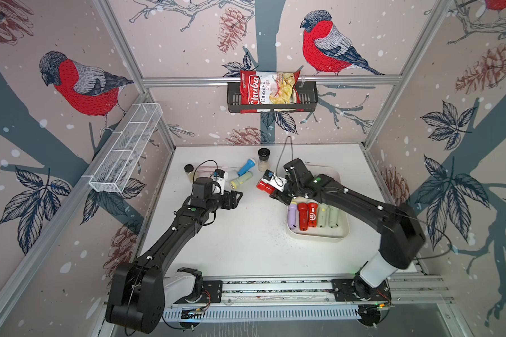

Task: Put the flashlights into the storage boxes
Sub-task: Pick up the flashlight from the center of the board, then place the flashlight at the storage box.

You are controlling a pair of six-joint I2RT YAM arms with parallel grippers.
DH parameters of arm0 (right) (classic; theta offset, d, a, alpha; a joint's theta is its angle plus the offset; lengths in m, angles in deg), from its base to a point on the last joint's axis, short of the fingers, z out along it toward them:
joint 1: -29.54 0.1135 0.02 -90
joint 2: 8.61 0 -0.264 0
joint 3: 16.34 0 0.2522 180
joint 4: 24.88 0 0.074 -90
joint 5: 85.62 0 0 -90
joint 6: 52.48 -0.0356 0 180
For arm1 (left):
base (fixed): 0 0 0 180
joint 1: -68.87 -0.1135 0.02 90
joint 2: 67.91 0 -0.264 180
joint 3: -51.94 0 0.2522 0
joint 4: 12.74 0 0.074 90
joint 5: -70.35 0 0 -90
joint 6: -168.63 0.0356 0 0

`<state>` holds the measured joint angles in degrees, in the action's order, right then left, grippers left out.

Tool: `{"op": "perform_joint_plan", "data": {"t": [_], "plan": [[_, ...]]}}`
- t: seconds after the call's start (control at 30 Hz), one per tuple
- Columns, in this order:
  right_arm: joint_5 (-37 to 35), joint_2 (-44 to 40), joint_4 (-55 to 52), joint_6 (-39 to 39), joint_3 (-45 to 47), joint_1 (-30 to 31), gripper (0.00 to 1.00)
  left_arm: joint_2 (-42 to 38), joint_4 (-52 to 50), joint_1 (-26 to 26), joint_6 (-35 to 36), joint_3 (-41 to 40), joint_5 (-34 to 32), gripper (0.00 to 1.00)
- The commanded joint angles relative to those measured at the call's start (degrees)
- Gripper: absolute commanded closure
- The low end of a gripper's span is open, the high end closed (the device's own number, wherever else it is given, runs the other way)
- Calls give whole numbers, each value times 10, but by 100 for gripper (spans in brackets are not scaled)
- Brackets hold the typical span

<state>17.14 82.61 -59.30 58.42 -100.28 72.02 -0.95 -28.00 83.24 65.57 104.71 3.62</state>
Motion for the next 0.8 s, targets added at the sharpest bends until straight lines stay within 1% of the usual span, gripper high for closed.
{"op": "perform_joint_plan", "data": {"t": [0.0, 0.07, 0.1, 0.17, 0.27, 0.37, 0.47, 0.57, 0.77], "plan": [[14, -65, 99, -197, 68, -22, 72, 10, 76, 29, -40, -7, -14, 26], [8, -108, 111, -291, 112, -36, 72, 22, 106, 53, -52, -11, -24, 27], [-4, -125, 114, -323, 130, -38, 72, 29, 114, 63, -57, -10, -29, 27], [-41, -166, 121, -421, 173, -38, 71, 45, 121, 83, -64, -4, -44, 27], [-55, -214, 123, -515, 227, -38, 70, 70, 119, 107, -64, 10, -55, 27], [-68, -241, 111, -581, 267, -38, 67, 86, 123, 123, -66, 19, -60, 27], [-62, -247, 109, -622, 296, -38, 65, 100, 127, 133, -70, 29, -60, 27], [-52, -240, 106, -645, 311, -37, 63, 113, 124, 141, -72, 40, -66, 27], [-36, -218, 89, -645, 316, -38, 61, 125, 126, 148, -77, 43, -67, 26]]}}
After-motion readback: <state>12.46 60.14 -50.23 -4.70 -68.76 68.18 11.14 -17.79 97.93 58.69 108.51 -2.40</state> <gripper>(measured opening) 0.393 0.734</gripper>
